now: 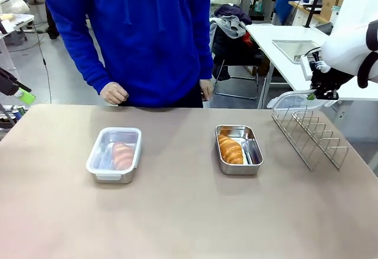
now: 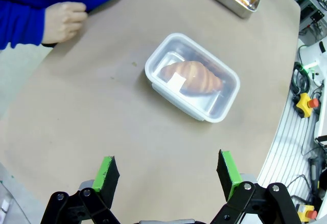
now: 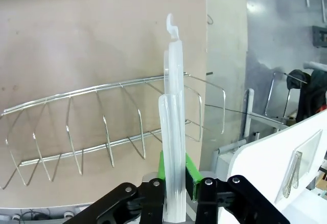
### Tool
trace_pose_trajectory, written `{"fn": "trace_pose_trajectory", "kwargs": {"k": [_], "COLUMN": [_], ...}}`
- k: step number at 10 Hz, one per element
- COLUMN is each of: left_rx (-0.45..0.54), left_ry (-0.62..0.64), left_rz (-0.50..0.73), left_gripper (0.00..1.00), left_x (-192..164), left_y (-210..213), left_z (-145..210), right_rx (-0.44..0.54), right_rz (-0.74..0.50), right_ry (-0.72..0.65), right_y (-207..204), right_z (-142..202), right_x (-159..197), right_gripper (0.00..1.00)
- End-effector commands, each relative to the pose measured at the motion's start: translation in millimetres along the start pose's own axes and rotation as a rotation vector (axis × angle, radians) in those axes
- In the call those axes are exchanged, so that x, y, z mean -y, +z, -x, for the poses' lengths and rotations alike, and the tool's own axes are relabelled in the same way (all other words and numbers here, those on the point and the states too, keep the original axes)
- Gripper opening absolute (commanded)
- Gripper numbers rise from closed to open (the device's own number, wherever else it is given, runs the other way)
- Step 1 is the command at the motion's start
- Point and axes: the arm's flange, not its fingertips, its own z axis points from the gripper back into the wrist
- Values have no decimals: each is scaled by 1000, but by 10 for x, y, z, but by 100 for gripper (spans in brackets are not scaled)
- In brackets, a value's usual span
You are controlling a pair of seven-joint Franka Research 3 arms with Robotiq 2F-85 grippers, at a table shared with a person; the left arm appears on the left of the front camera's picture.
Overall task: Place the bread in airtight containers.
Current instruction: Pick up one Airtight Container lid and hand it to the human.
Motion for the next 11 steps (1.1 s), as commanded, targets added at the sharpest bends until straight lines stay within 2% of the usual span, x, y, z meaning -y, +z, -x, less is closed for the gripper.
{"fn": "trace_pose_trajectory", "kwargs": {"k": [1,4,5,7,9,11], "left_rx": [-13,-13,-13,-13,-13,-13], "left_ry": [5,5,5,5,5,5], "left_rz": [1,1,1,1,1,1], "left_gripper": [100,100,100,100,100,100], "left_x": [13,13,13,13,13,13], "left_y": [17,17,17,17,17,17], "left_z": [-11,-11,-11,-11,-11,-11], "right_rx": [-21,39,93,232,394,478], "right_rz": [24,39,65,168,274,327], "right_ry": [-47,-72,-30,127,298,421], "right_y": [384,1595,2076,2635,2859,2755], "right_z": [-55,-162,-254,-422,-652,-888], "right_x": [30,162,98,-150,-454,-739], "right_gripper": [0,0,0,0,0,0]}}
